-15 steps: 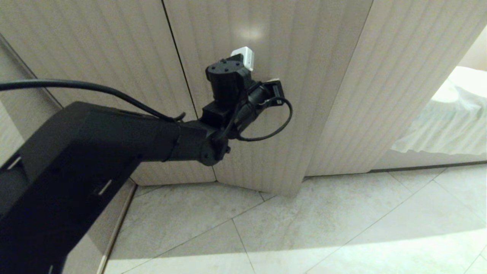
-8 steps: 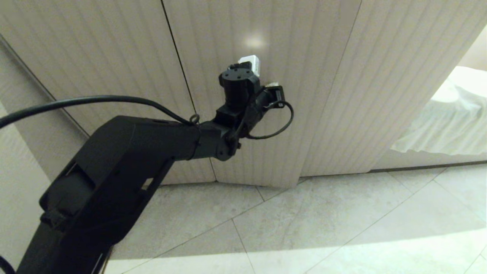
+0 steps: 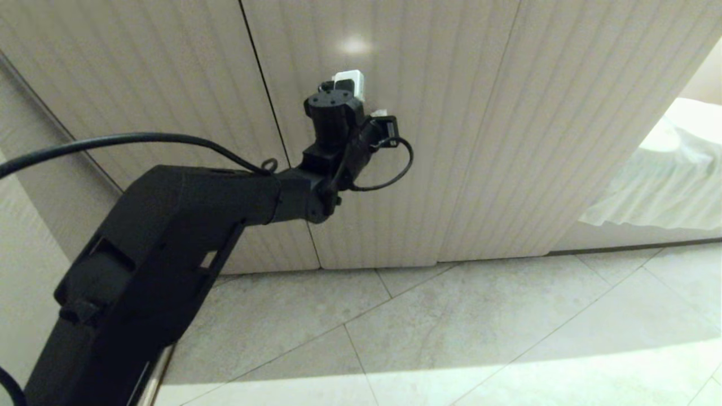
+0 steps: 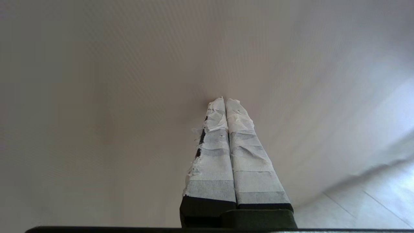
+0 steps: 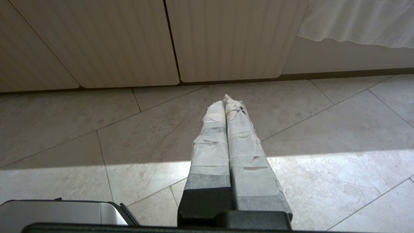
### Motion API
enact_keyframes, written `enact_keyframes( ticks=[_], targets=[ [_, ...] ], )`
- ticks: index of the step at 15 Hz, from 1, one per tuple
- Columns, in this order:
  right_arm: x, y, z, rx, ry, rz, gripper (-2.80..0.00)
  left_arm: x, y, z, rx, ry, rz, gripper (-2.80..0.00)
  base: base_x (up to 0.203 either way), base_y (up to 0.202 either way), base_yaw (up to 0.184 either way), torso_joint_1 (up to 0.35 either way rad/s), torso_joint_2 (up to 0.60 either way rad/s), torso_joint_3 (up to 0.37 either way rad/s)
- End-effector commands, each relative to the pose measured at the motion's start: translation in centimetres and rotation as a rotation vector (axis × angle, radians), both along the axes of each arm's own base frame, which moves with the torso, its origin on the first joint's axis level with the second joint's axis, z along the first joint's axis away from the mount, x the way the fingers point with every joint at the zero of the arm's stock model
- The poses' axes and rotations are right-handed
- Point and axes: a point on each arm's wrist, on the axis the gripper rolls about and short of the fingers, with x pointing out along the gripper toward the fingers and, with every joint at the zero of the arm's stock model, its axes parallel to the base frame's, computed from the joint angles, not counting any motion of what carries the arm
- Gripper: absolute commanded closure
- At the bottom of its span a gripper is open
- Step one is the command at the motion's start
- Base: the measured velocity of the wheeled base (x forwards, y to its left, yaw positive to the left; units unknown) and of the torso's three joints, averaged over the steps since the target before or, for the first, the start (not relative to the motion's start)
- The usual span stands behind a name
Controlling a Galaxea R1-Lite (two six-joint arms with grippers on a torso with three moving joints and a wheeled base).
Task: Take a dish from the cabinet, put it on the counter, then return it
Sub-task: Close the cabinet door
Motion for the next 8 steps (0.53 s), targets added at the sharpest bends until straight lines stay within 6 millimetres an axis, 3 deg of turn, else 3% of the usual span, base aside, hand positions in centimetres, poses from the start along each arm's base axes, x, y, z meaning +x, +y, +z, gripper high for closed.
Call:
enact_keyframes(
  ticks=[1, 4, 8],
  targets=[
    [0.0, 0.0, 0.0, 0.001, -0.001, -0.001, 0.00, -1.6, 1.4, 3.0, -0.017, -0.021, 0.014, 0.00, 0.000, 0.000, 0.000, 0.000, 0.00, 0.000],
    [0.0, 0.0, 0.0, 0.001, -0.001, 0.001, 0.00, -4.0, 2.9, 3.6, 0.025, 0.029, 0.018, 0.00, 0.000, 0.000, 0.000, 0.000, 0.00, 0.000],
    [0.0, 0.0, 0.0, 0.001, -0.001, -0.001, 0.00, -9.0, 5.9, 1.5, 0.191, 0.122, 0.028, 0.00, 0.000, 0.000, 0.000, 0.000, 0.00, 0.000]
  ],
)
